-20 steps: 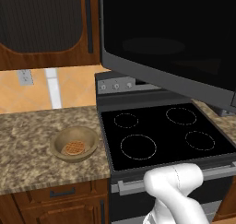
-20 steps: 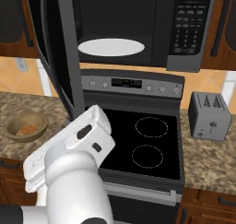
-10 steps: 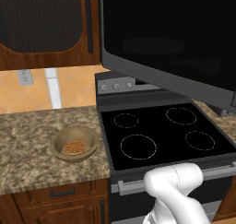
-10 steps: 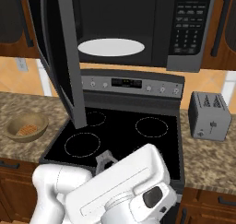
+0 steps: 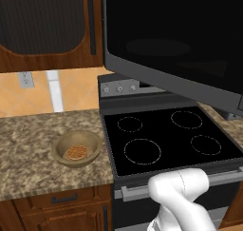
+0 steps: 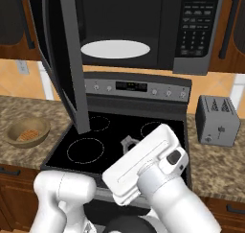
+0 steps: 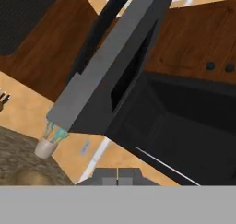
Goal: Open the microwave, place the bowl with waffle inside the microwave, then close the microwave door and turn it on.
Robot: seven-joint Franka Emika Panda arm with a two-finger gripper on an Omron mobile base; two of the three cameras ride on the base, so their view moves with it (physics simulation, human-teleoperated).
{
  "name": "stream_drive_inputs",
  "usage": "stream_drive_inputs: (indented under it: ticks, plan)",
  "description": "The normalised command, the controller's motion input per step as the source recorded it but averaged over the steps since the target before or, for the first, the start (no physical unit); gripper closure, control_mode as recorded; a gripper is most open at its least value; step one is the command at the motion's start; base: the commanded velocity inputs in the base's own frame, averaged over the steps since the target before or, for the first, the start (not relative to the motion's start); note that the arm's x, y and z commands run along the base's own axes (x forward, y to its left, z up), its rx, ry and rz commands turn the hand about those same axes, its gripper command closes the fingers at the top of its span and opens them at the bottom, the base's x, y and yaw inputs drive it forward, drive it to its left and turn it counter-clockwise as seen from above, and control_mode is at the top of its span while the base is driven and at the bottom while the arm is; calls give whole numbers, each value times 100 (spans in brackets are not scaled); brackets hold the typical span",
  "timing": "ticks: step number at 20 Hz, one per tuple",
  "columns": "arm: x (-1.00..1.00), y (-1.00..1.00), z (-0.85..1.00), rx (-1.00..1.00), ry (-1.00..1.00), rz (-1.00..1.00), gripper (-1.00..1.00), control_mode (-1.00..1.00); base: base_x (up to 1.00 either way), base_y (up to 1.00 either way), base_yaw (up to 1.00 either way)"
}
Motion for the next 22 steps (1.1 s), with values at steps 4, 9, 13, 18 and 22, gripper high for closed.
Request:
stream_drive_inputs:
  ticks: [4,9,13,18,22]
  plan:
    - [100,3,9,0,0,30,100,-100,0,0,0]
    - [66,1,44,0,0,39,100,-100,0,0,0]
    - [31,29,38,0,-1,47,100,-100,0,0,0]
    - [22,52,17,-2,-2,44,100,-100,0,0,0]
    - [51,47,24,0,0,38,100,-100,0,0,0]
